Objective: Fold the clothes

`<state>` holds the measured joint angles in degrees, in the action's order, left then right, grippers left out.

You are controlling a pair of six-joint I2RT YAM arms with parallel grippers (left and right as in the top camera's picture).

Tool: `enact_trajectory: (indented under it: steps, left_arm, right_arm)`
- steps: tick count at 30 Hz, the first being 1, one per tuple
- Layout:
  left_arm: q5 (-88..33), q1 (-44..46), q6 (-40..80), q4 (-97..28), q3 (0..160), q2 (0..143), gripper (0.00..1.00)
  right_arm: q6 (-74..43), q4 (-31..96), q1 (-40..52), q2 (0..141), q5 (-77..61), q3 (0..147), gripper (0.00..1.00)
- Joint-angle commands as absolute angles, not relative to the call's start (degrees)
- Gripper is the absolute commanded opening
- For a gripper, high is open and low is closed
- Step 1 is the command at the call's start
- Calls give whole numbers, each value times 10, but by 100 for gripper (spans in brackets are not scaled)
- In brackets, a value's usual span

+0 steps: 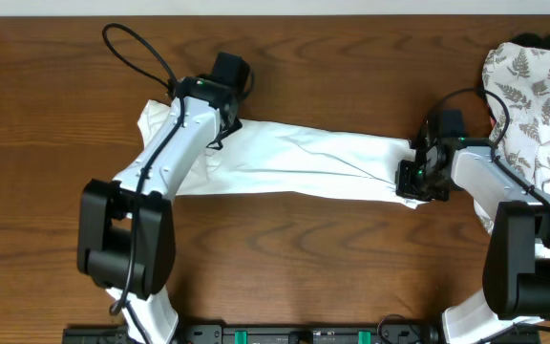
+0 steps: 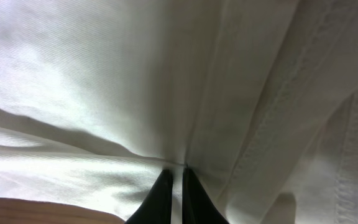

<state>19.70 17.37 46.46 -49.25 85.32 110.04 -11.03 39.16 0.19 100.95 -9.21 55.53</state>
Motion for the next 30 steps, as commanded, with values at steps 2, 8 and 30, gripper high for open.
enact_trajectory:
  steps: [2, 8, 30]
  left_arm:
    - [207, 149, 474, -470, 855, 1127, 83]
    - [204, 121, 486, -430, 855, 1141, 79]
    - [189, 118, 486, -395, 855, 1168, 50]
  right_arm:
    - [-108, 388, 4, 1019, -80, 546, 7]
    - [-108, 387, 4, 1019, -80, 546, 7]
    - [-108, 386, 4, 1019, -80, 546, 8]
